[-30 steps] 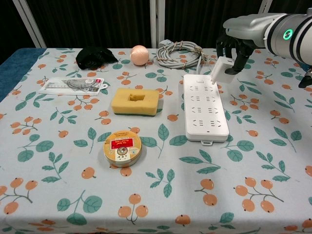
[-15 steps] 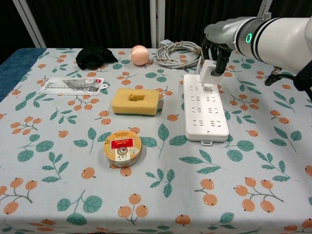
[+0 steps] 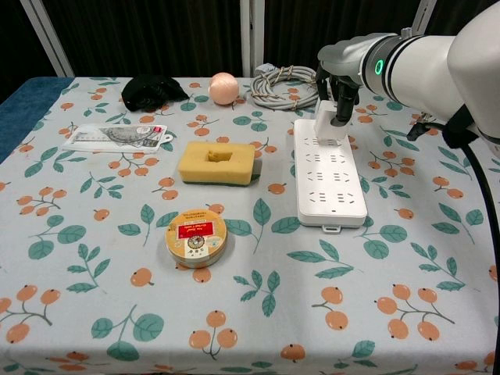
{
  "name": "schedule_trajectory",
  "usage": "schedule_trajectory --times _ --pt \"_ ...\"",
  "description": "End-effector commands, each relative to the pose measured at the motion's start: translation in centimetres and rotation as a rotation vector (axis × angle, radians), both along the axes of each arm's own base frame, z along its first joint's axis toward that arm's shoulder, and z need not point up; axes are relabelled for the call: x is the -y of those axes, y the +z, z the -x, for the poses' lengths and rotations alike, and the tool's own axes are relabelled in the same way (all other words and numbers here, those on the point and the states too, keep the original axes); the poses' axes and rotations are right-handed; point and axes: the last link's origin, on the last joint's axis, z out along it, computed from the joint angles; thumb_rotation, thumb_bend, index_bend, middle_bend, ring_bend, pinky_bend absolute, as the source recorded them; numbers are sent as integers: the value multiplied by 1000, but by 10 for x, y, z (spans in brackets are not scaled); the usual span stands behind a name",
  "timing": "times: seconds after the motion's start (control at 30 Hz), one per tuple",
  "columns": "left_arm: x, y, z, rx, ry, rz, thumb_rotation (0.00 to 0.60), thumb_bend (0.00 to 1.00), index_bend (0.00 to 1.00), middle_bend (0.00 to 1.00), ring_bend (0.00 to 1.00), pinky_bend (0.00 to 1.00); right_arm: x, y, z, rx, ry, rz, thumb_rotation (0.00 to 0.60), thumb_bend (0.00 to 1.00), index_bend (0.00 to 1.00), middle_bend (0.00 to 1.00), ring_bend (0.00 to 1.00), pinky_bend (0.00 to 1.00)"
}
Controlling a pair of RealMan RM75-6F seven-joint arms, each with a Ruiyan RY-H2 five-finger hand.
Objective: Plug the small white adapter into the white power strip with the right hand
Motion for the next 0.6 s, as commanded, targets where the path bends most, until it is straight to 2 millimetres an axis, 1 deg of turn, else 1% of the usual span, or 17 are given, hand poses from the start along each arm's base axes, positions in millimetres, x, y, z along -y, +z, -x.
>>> schedule_trajectory --times 0.03,0.6 --pt "0 0 1 1 2 1 600 137 62 24 0 0 0 -2 -1 0 1 -4 600 635 815 707 489 0" --pt "1 -1 3 4 4 0 600 137 61 24 0 0 2 -6 -2 0 -6 -5 600 637 815 707 491 0"
